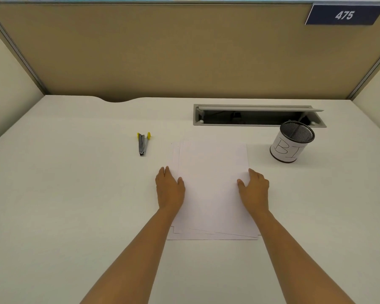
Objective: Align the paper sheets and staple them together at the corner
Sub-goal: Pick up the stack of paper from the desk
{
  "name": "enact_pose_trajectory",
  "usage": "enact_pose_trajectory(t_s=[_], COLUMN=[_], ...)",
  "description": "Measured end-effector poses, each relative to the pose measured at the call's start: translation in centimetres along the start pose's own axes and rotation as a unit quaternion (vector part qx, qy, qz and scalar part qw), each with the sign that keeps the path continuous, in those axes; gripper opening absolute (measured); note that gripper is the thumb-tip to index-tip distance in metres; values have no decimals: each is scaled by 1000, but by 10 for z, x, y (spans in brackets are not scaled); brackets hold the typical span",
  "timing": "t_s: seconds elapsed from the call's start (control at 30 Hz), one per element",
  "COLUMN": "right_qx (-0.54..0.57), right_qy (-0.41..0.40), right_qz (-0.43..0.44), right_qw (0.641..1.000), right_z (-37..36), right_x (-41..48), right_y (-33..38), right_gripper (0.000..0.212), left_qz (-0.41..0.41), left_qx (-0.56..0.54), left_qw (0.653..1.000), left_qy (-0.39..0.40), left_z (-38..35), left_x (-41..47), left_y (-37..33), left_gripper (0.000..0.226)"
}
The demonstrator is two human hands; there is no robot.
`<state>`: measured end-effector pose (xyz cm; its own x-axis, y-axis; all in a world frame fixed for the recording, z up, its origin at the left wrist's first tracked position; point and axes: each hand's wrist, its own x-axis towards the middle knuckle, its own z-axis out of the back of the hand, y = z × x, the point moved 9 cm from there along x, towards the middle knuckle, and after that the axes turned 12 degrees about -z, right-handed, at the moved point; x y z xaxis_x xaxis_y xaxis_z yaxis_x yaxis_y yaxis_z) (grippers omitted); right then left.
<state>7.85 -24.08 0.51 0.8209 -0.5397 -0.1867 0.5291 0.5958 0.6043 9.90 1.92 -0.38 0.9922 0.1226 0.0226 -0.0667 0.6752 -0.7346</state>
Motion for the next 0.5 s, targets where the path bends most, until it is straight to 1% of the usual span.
enact_pose_trajectory(t_s=[0.07, 0.13, 0.27, 0.33, 0.4, 0.5], right_qx=[11, 21, 31, 34, 38, 40], right_qy=[2, 4, 15, 17, 17, 15], right_qz=[-8, -17, -19, -19, -20, -20], right_qw=[1000, 1000, 999, 999, 999, 999], right_z=[-1, -1, -2, -1, -1, -2], right_x=[2, 3, 4, 3, 3, 5], right_y=[-1, -2, -2, -2, -2, -3], right_gripper=[52, 52, 53, 53, 53, 53], left_qz=[11, 32, 102, 132, 146, 120], left_qx=[-30, -83, -210, -238, -253, -231], left_qw=[999, 996, 970, 960, 955, 965], left_qy=[-14, -27, -62, -68, -54, -16], left_z=[3, 4, 7, 8, 5, 2], left_x=[5, 8, 12, 13, 13, 15], left_y=[0, 1, 7, 9, 9, 4], left_gripper=[57, 56, 56, 51, 47, 35])
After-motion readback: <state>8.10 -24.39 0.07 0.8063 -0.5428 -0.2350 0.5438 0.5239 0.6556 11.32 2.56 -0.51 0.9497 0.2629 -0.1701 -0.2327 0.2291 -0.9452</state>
